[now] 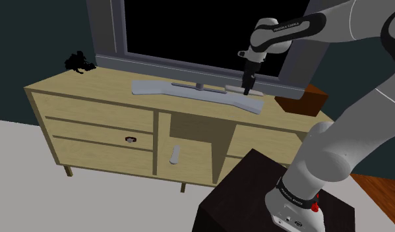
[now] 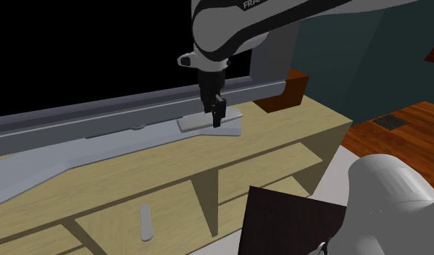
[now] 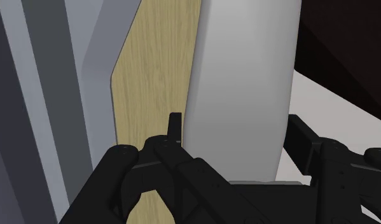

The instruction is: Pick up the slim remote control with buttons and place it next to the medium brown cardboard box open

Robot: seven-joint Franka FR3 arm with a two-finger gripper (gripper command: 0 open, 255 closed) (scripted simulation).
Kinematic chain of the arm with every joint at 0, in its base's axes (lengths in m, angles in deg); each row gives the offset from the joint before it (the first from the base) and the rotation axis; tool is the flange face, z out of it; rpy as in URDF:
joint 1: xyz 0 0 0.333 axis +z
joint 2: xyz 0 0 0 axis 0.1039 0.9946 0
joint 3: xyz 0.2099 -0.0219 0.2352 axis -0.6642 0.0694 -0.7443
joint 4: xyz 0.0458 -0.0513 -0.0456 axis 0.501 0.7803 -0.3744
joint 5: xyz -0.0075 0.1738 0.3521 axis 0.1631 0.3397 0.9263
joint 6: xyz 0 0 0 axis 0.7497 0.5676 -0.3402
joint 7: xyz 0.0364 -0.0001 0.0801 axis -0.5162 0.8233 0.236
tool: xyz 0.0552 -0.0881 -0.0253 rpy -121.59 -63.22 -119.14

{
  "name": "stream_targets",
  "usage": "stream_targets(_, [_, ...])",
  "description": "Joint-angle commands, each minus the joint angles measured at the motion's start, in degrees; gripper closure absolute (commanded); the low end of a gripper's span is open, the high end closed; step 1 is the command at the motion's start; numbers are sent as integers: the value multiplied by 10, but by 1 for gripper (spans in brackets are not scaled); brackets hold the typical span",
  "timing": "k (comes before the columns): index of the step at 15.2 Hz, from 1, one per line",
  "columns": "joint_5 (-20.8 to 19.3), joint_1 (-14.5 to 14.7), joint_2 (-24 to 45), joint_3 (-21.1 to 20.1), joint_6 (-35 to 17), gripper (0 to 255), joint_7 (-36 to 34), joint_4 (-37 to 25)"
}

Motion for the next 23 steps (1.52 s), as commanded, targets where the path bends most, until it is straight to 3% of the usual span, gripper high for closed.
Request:
stream_targets(1, [0,0,-3,-2,17,255,0,-14])
stream_targets(15, [4,4,-13,-17,124,255,-1,-112])
stream_targets(23, [-55,-50,-103,23,145,255,68,-59])
